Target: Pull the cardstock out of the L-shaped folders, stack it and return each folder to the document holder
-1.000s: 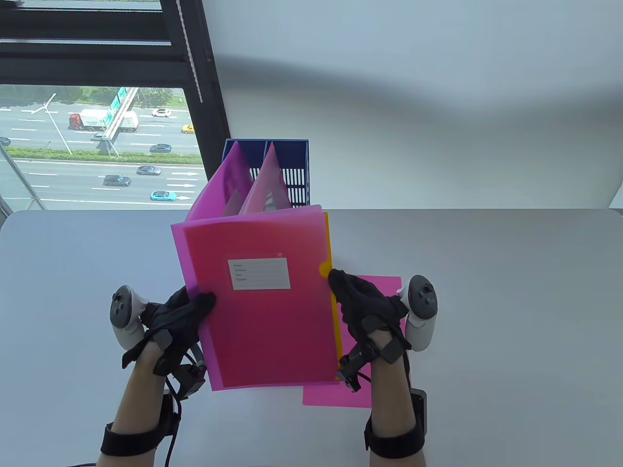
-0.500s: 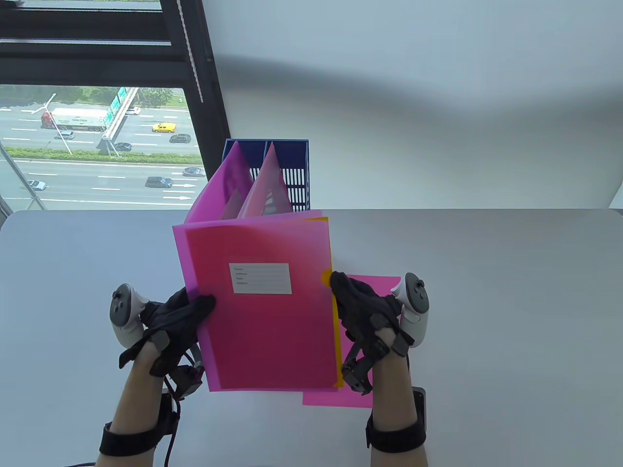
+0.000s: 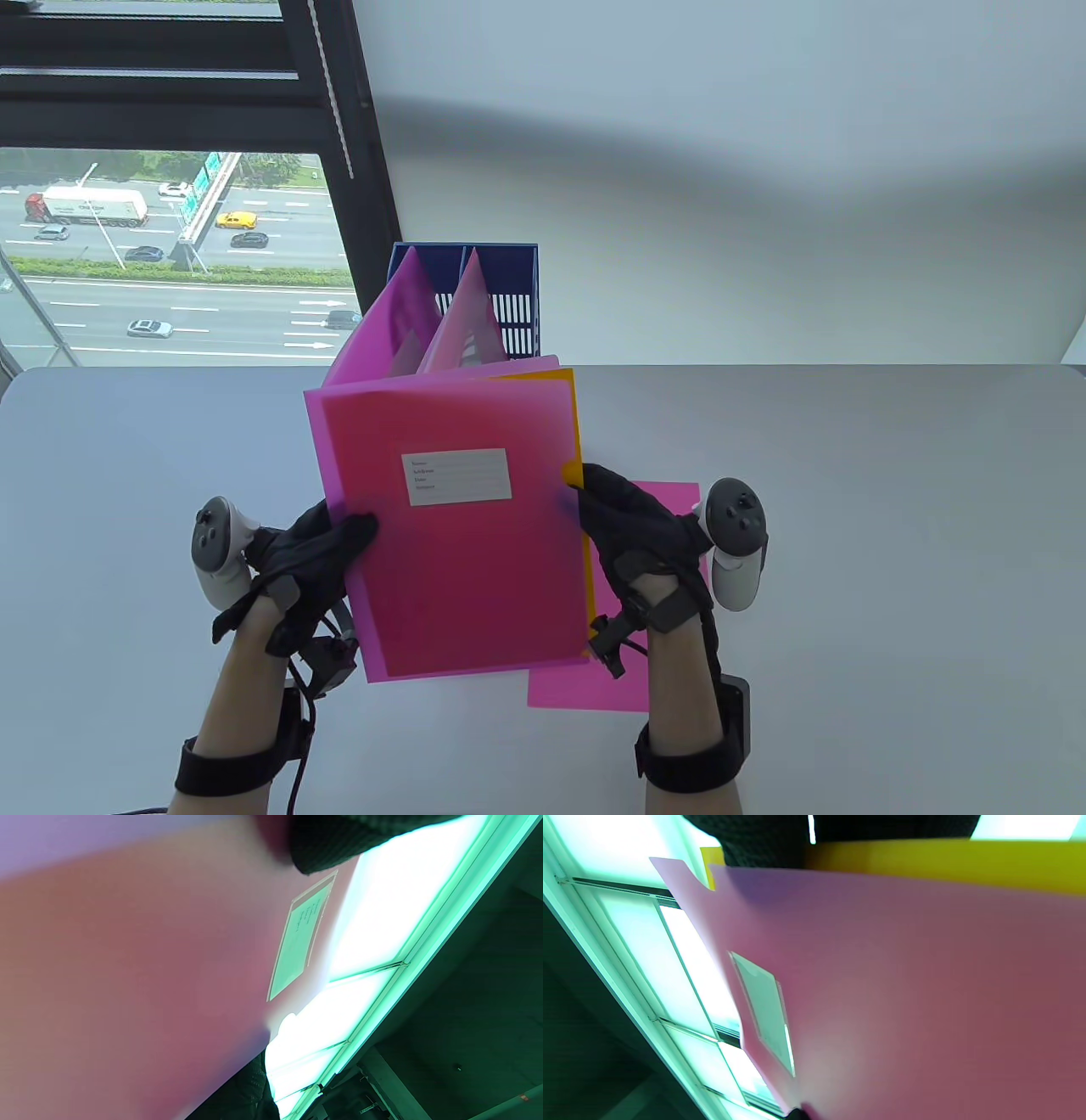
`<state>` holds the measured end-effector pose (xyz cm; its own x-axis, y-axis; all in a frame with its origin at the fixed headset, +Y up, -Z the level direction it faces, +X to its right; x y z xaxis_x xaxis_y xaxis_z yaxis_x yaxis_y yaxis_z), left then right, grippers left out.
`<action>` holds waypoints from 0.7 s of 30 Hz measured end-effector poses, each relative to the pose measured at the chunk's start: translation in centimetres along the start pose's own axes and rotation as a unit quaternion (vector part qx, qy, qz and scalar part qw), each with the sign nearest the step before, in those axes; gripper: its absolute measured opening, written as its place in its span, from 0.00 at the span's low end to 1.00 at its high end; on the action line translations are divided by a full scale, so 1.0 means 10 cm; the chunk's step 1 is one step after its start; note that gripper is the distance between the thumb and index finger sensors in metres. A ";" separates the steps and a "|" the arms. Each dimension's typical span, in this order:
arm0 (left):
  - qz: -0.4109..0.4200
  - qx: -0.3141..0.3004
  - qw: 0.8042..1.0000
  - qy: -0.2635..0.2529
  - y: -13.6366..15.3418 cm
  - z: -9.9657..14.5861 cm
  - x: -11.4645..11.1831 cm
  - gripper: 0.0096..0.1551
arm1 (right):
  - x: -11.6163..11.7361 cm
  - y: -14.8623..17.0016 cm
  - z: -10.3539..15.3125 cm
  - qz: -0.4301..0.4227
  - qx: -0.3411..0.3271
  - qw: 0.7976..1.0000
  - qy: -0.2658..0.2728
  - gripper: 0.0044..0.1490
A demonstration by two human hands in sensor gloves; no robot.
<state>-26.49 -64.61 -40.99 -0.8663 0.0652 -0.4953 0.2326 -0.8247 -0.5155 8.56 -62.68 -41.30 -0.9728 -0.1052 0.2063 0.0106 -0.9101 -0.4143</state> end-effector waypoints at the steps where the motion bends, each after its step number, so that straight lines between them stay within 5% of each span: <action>1: 0.000 0.002 1.000 -0.001 0.00 0.00 0.00 0.26 | -0.01 -0.05 0.01 0.037 -0.005 0.999 0.016 0.22; 5: -0.002 0.003 1.000 -0.013 0.01 0.01 0.01 0.26 | -0.02 -0.23 0.04 0.134 -0.042 0.989 0.047 0.21; 21: -0.004 -0.012 1.000 -0.012 -0.08 0.02 0.06 0.26 | -0.29 -0.42 0.18 0.219 -0.079 0.963 0.138 0.22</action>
<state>-27.27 -64.04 -40.80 -0.8779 0.0578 -0.4753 0.2366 -0.8107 -0.5355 11.71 -59.28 -38.56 -0.9078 -0.3341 -0.2535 0.4193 -0.7284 -0.5419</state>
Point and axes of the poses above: the tracker on the back of each hand, its own y axis roughly to the little-finger side, its own z axis roughly from the fingertips to the wrist, x = y × z, the point moved 4 cm from there along -z, roughly from the wrist to the fingertips, and after that the axes turned 7 degrees about -x, right-handed, at the moved point
